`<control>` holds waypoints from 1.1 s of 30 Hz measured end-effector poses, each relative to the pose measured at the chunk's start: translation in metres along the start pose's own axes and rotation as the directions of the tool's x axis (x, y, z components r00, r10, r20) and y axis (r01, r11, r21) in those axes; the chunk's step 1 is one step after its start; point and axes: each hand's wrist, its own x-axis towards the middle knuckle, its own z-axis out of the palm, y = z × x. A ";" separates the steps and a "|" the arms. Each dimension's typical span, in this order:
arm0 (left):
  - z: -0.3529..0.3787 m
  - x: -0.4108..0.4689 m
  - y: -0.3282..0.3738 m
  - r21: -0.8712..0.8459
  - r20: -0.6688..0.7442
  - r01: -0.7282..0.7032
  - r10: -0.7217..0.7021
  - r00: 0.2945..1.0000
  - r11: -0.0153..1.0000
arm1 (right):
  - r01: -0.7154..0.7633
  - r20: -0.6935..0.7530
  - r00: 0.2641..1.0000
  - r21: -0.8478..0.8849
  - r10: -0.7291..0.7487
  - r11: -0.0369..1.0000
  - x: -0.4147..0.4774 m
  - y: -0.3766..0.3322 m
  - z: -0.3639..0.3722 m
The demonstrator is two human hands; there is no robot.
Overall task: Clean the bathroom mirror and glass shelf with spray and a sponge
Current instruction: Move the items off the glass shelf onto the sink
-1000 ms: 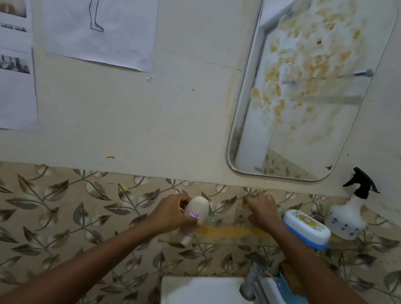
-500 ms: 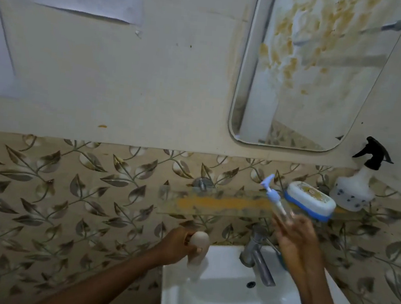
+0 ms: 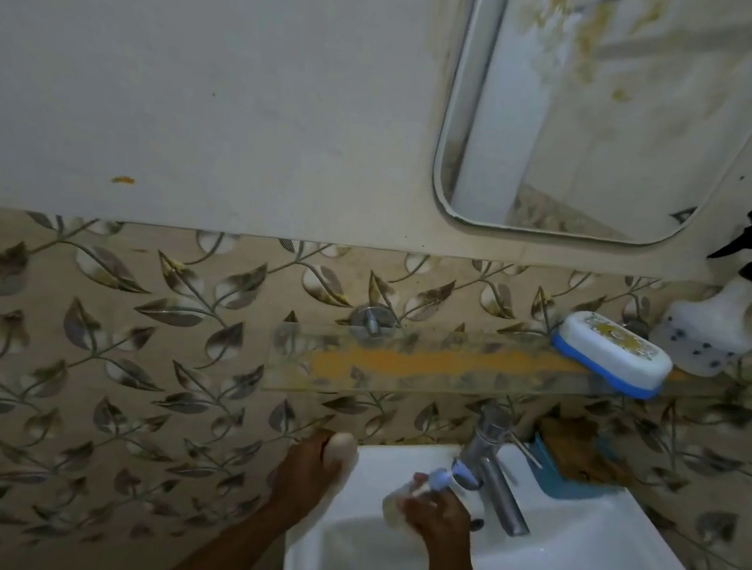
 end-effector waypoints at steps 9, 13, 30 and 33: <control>0.002 -0.001 -0.007 -0.018 0.035 -0.030 0.031 0.999 0.999 | 0.102 0.028 0.995 -0.439 -0.100 0.893 0.032 -0.003 0.044; 0.002 0.000 -0.012 -0.047 0.017 -0.029 0.030 0.999 0.998 | 0.076 -0.016 0.996 -0.443 -0.093 0.893 0.038 0.012 0.047; -0.006 -0.006 0.000 -0.105 -0.048 -0.081 0.076 0.996 0.991 | 0.368 -0.315 0.805 -0.400 -0.503 0.839 -0.039 -0.052 -0.042; -0.014 -0.002 0.012 -0.186 -0.080 -0.113 0.100 0.992 0.976 | 0.525 -0.370 0.572 -0.520 -0.732 0.674 -0.042 -0.112 -0.096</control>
